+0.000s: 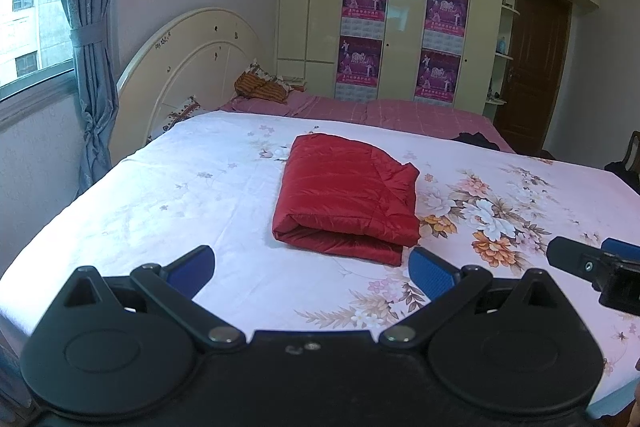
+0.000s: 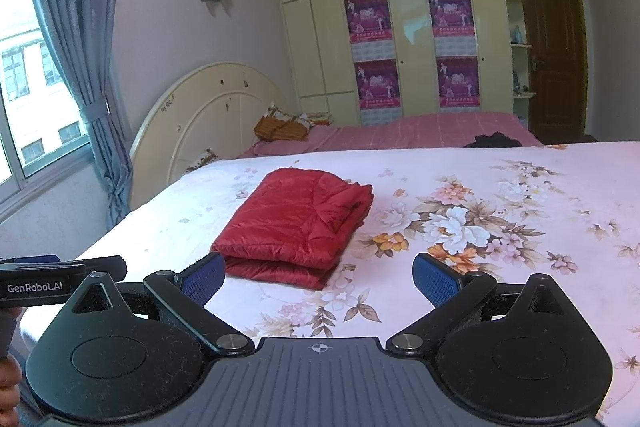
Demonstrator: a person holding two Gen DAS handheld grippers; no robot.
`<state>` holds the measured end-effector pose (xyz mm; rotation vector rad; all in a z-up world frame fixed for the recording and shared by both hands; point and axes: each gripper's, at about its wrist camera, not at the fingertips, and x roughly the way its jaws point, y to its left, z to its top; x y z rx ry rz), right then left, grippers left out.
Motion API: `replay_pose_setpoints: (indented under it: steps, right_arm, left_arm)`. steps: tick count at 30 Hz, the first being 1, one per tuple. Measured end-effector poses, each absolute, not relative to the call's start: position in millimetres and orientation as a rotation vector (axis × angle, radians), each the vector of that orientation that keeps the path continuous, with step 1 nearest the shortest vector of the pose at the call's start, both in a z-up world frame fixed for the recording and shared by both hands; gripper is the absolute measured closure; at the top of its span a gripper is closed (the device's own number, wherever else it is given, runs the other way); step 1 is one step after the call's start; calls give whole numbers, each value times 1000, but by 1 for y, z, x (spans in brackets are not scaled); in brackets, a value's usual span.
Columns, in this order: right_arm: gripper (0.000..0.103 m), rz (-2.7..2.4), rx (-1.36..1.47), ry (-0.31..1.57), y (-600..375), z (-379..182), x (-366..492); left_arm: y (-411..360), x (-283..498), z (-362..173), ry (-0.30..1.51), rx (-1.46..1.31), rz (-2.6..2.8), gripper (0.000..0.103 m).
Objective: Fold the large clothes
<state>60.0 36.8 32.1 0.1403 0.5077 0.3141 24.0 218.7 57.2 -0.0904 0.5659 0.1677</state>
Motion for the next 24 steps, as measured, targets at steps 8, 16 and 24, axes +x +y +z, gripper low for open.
replay_pose_setpoints:
  steps: [8, 16, 24]
  right_arm:
    - [4, 313, 146, 516, 37, 28, 67]
    - [4, 305, 151, 527, 34, 25, 74]
    - [4, 290, 155, 545, 31, 18, 82]
  left_arm:
    - [218, 31, 53, 575, -91, 160, 0]
    - [216, 39, 50, 583, -101, 130, 0]
    - [210, 49, 47, 531, -61, 97, 0]
